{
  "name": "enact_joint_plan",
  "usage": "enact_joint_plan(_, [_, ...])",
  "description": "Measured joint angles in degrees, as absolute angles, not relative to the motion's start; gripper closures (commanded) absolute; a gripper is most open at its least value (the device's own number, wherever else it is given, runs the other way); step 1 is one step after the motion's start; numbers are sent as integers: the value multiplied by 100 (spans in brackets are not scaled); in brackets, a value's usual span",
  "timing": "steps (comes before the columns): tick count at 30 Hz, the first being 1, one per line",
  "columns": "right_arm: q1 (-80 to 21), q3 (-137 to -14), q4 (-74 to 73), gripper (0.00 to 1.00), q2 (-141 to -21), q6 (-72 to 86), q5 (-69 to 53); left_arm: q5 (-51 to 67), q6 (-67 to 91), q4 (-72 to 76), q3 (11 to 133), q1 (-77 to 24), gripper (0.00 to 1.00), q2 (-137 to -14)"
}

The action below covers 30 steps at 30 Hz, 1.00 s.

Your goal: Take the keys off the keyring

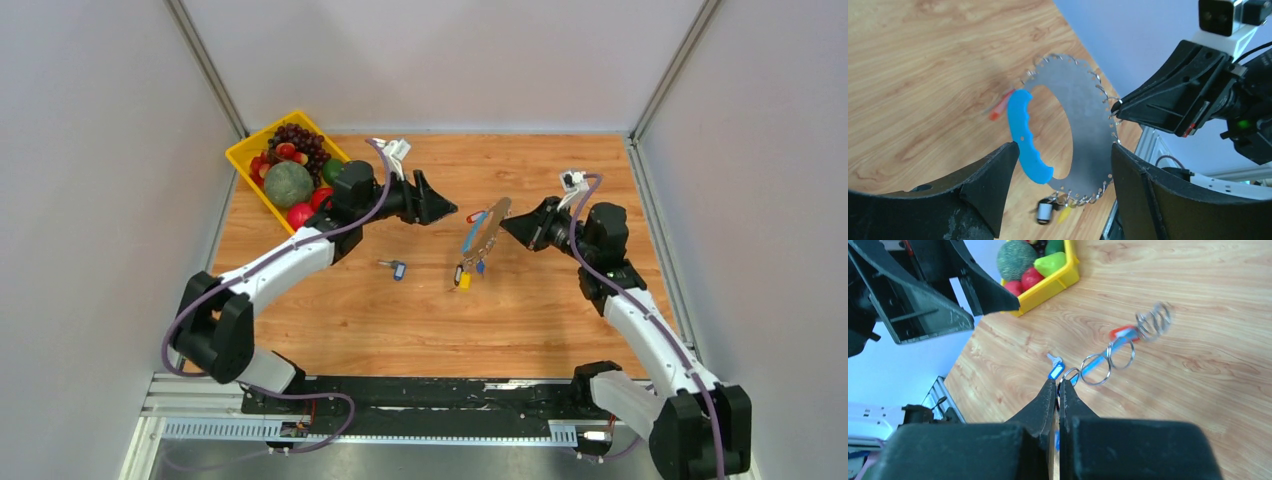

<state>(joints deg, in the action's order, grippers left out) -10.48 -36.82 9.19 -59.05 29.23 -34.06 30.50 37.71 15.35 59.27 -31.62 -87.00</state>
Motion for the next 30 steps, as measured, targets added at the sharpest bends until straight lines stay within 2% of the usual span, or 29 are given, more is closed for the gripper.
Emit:
enact_joint_plan(4, [-1050,-3680,753,100,-5371,2794,-3653,2991,3848,1444,5800,-3020,19,-8053])
enact_joint_plan(8, [-1055,-3682,705,100,-5019,2729,-3798,3013,4010,1415,5760,-2908,18,-7948])
enact_joint_plan(14, [-1070,-3682,607,100,-4842,2733,-3942,3395,4637,1623,5360,-2888,19,-8246])
enact_joint_plan(26, [-1081,-3693,609,100,-4528,2742,-4318,4066,6420,3358,4700,-3057,18,-8748])
enact_joint_plan(30, [-1085,-3706,611,100,-4521,2757,-4388,4154,6742,3660,4748,-3280,24,-9013])
